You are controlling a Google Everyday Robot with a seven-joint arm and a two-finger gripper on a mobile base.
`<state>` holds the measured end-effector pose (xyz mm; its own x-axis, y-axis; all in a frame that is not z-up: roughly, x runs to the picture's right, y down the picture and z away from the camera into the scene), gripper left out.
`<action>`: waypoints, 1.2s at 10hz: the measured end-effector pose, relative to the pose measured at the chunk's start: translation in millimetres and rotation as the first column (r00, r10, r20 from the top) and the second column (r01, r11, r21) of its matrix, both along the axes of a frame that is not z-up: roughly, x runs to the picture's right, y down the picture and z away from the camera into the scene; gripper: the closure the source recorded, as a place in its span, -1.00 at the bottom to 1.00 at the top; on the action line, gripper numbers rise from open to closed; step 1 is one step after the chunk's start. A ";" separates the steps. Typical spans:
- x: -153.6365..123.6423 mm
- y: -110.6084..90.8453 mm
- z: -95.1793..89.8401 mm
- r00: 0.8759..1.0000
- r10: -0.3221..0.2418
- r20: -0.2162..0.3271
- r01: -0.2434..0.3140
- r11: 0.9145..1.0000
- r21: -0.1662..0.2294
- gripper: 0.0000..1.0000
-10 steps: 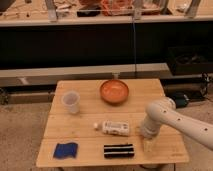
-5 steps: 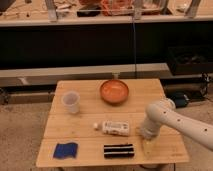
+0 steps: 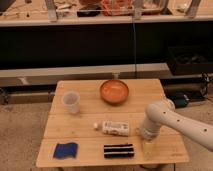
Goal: Push the eraser across the table
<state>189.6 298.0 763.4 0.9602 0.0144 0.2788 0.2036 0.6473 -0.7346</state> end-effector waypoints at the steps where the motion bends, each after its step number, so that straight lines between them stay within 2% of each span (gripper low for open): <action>1: -0.5 0.9 0.1 1.000 -0.001 0.001 0.001 1.000 -0.002 -0.60; 12: -7.8 8.6 -5.9 1.000 0.002 0.014 -0.002 1.000 -0.019 -0.60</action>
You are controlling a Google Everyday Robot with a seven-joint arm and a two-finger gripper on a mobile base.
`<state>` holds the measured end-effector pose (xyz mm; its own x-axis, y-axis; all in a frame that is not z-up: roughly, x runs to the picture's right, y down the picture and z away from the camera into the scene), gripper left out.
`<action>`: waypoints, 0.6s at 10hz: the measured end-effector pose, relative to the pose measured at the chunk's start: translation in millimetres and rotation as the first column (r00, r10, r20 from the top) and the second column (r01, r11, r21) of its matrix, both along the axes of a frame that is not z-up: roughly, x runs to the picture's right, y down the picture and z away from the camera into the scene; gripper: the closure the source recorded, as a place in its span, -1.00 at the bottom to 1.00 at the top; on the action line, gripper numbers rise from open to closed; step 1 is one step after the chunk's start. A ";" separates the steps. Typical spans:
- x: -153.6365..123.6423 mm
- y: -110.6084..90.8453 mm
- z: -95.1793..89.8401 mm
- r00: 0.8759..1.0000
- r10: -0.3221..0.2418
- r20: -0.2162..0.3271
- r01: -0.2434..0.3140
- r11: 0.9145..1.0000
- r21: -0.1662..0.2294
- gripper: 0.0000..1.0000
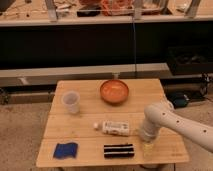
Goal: Push the eraser across the table
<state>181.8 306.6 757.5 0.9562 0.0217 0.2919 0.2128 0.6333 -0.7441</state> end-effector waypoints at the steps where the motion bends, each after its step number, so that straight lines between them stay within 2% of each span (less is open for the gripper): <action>1: -0.8 1.3 -0.5 1.000 0.001 0.002 -0.001 1.000 -0.002 -0.60; 6: -4.7 11.4 -2.1 1.000 0.012 0.010 -0.012 1.000 -0.006 -0.60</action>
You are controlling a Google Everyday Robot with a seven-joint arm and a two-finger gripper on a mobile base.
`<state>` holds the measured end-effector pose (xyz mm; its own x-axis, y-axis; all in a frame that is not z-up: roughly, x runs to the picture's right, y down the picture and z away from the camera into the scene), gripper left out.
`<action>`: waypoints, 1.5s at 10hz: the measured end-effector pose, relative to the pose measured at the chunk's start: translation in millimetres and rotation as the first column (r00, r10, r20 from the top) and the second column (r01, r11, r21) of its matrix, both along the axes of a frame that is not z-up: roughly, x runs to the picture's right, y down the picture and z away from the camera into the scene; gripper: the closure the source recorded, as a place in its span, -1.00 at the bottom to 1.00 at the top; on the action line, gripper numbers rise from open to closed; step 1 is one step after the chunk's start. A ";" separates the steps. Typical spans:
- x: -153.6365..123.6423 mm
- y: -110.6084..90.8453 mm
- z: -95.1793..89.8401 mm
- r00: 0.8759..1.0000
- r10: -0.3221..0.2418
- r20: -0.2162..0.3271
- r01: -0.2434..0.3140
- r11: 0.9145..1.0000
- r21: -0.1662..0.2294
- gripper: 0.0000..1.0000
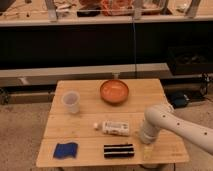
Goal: Push the eraser across the table
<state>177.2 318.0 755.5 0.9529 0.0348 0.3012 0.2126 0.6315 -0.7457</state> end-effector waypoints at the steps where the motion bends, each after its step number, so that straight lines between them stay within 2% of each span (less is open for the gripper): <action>1: -2.0 0.6 0.0 1.000 -0.001 0.003 0.001 1.000 0.001 -0.60; 7: -10.6 13.0 -2.6 1.000 0.005 0.015 -0.005 1.000 0.004 -0.60; 8: -11.0 15.2 -2.6 1.000 0.008 0.015 -0.008 1.000 0.002 -0.54; 9: -11.0 18.1 -2.5 1.000 0.010 0.014 -0.010 1.000 0.000 -0.41; 14: -14.2 25.4 -4.1 1.000 0.022 0.017 -0.022 1.000 0.001 0.69; 15: -12.2 26.0 -4.9 1.000 0.020 0.013 -0.020 1.000 -0.002 0.83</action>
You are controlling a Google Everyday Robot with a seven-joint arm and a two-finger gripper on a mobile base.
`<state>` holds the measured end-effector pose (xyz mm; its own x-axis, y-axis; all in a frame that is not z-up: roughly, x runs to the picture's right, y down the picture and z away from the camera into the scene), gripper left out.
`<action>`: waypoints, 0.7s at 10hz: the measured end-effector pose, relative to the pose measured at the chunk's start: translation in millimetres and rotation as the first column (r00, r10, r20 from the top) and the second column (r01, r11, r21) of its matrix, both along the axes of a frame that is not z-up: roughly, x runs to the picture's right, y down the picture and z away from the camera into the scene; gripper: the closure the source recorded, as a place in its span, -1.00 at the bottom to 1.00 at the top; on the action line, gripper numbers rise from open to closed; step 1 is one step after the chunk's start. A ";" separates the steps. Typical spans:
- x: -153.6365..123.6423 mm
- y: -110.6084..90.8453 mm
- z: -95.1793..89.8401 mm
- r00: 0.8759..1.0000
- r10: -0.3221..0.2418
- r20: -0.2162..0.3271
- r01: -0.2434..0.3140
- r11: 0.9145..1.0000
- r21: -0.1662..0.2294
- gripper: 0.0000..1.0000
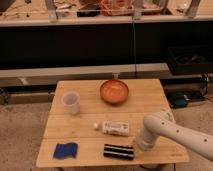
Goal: Push the eraser across the table
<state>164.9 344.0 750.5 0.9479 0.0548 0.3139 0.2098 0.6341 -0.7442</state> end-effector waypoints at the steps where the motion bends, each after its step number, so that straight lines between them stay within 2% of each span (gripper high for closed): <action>1: 0.7 -0.5 -0.1 1.000 -0.001 0.000 0.001 1.000 0.002 0.92; 3: 2.9 -3.0 4.0 1.000 -0.005 0.002 0.005 1.000 0.000 0.93; 4: 0.0 -8.7 13.0 1.000 -0.008 0.010 0.008 1.000 0.004 0.93; 7: 1.4 -10.8 10.4 1.000 -0.006 0.010 0.006 1.000 0.006 0.93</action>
